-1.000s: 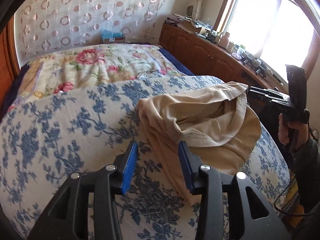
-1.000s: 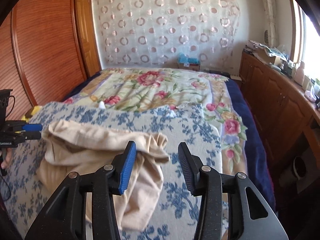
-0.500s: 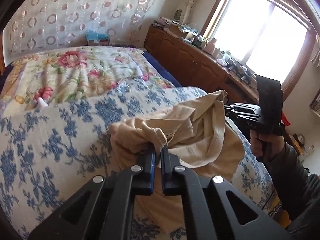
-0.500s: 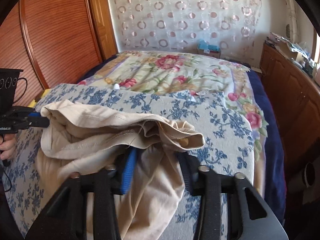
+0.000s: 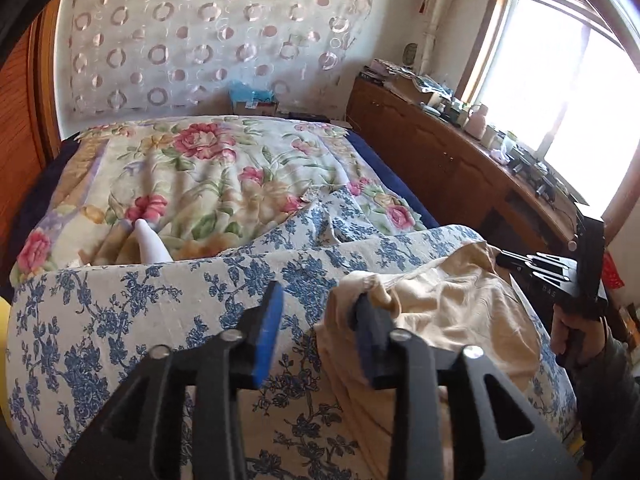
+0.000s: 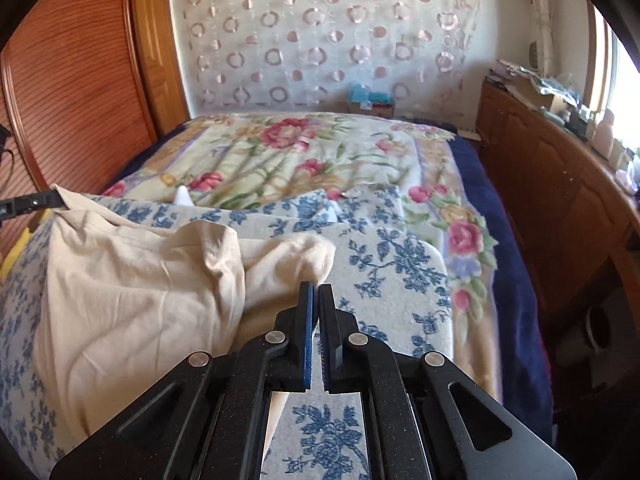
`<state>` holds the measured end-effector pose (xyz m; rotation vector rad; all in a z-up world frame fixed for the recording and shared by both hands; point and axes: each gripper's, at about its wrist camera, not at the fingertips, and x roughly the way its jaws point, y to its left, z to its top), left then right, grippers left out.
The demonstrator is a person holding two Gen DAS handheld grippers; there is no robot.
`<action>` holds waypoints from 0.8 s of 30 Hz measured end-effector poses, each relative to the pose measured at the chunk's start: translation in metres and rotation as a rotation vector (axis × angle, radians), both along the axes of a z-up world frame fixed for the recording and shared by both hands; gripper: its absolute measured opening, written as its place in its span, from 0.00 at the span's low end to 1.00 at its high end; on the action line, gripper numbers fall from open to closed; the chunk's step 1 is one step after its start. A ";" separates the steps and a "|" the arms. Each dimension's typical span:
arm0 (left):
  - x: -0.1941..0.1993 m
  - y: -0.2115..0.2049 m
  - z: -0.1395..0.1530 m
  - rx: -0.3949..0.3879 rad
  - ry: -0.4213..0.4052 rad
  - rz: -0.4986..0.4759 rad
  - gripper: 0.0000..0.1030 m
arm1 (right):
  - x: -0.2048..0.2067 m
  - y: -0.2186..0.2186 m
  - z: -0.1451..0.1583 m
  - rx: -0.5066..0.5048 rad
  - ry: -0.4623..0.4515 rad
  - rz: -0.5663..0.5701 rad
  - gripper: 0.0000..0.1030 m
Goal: Fold small clothes
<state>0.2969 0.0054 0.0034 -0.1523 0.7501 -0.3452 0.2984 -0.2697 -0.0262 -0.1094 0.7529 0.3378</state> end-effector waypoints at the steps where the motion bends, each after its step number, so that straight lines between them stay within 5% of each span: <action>1: -0.002 0.000 0.001 0.001 -0.004 -0.005 0.39 | -0.001 0.000 0.000 -0.004 -0.001 -0.004 0.01; 5: -0.007 -0.001 0.007 -0.007 -0.015 -0.026 0.48 | -0.004 0.004 0.006 -0.021 -0.031 -0.018 0.06; 7: -0.011 -0.001 0.012 -0.018 -0.029 -0.040 0.55 | -0.005 0.005 0.010 0.016 -0.040 0.006 0.19; 14: -0.022 -0.014 0.020 0.009 -0.049 -0.100 0.55 | 0.001 0.035 0.009 0.045 -0.008 0.125 0.39; 18: -0.023 -0.018 0.004 0.028 -0.011 -0.100 0.55 | 0.015 0.046 -0.005 0.034 0.043 0.148 0.33; 20: -0.024 -0.019 -0.003 0.033 0.007 -0.100 0.55 | 0.015 0.046 -0.004 0.072 0.048 0.182 0.02; 24: -0.024 -0.018 -0.012 0.029 0.029 -0.094 0.55 | 0.003 0.030 0.020 0.102 -0.075 0.102 0.00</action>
